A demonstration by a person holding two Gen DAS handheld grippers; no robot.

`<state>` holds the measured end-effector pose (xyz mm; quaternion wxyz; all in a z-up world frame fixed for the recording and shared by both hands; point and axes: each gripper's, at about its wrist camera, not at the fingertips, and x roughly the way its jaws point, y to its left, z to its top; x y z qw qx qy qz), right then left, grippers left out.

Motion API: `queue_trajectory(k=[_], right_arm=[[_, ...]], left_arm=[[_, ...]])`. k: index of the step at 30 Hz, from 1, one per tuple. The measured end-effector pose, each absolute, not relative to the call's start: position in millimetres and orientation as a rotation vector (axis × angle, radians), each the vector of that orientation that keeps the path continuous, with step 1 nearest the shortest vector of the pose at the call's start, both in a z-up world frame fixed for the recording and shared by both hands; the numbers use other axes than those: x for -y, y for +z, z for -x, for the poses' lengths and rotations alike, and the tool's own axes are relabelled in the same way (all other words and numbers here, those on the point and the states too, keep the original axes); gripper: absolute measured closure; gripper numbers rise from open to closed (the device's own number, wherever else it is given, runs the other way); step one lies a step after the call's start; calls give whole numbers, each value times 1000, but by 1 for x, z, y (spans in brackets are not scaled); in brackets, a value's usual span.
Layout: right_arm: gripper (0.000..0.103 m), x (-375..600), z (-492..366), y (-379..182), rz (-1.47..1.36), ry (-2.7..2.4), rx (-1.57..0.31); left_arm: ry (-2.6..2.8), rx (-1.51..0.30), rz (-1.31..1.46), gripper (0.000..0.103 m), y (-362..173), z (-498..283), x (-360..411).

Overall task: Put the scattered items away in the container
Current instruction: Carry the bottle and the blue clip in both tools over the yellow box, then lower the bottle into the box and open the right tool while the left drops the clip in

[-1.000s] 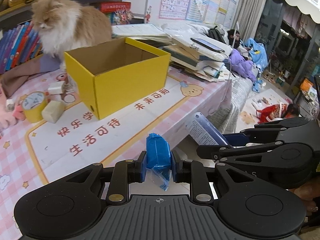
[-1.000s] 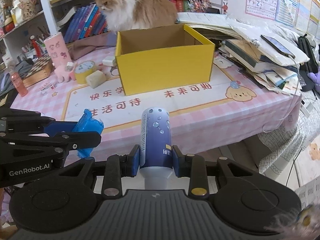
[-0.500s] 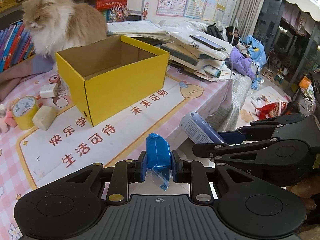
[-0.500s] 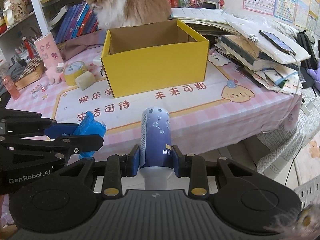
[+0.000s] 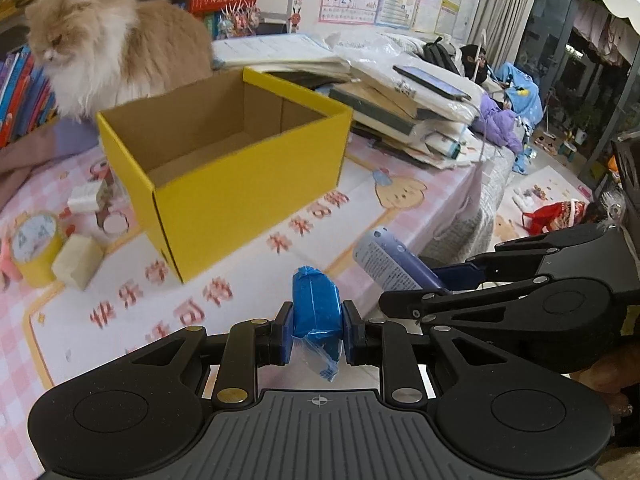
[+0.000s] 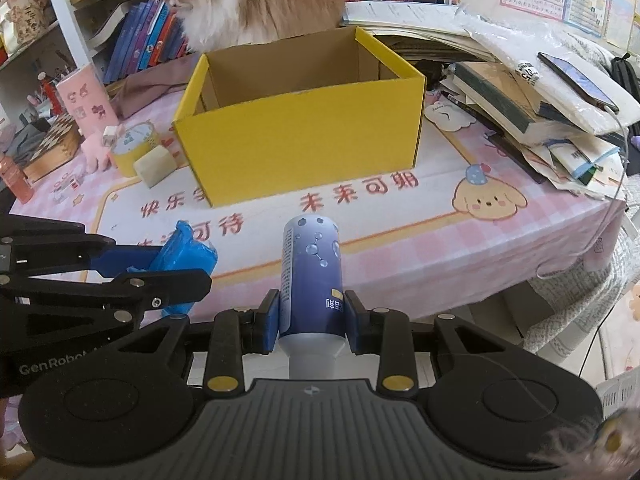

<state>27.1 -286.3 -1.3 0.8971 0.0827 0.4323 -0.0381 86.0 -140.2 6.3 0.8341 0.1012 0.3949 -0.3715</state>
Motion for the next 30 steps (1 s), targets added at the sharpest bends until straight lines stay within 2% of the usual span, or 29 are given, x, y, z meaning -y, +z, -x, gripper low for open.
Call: queue_trajectory(k=[17, 24, 30], right_arm=[[72, 330, -138, 57, -35, 134, -717], [72, 333, -209, 51, 88, 238, -726], [72, 334, -268, 23, 180, 295, -830]], left_arm=[[-619, -646, -227, 81, 70, -173, 173], [-518, -706, -279, 81, 54, -227, 182], [-475, -824, -323, 81, 17, -259, 191]])
